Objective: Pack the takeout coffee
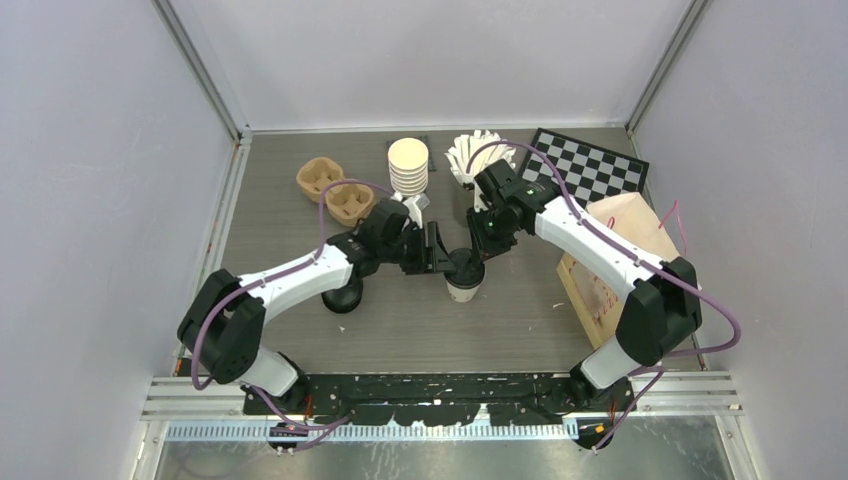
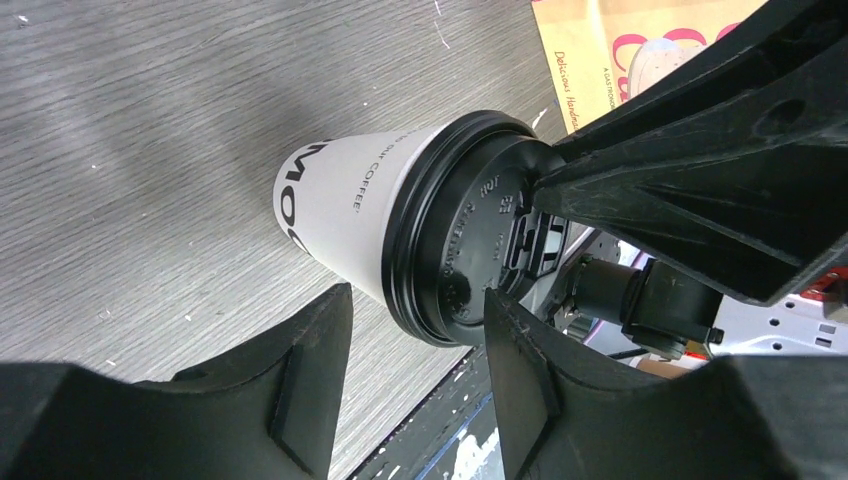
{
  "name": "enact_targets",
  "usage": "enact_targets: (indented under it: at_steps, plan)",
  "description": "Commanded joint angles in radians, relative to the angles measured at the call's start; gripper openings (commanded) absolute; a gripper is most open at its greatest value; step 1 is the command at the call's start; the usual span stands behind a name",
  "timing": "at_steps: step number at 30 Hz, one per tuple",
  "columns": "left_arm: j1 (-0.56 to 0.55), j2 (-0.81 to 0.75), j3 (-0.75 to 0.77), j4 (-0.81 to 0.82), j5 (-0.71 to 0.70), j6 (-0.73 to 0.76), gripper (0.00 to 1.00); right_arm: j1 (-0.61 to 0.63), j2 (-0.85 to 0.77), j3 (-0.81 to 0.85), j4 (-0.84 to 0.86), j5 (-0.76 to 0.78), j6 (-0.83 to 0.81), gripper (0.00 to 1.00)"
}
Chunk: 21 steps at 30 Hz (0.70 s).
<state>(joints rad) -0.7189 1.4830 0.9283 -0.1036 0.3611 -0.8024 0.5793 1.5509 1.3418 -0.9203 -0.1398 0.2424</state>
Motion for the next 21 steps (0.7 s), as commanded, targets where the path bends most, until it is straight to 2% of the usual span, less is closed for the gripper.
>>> enact_targets:
  at_steps: [1, 15, 21]
  plan:
    - [-0.004, 0.014, 0.038, -0.007, -0.015, 0.02, 0.52, -0.012, 0.008, 0.025, -0.009, 0.003, 0.0, 0.26]
    - [-0.007, 0.064, 0.04, -0.028, -0.02, 0.034, 0.43, -0.019, 0.017, -0.033, 0.016, 0.037, 0.012, 0.28]
    - [-0.011, 0.049, 0.033, -0.075, -0.074, 0.039, 0.42, -0.026, 0.011, -0.089, 0.062, 0.024, 0.034, 0.28]
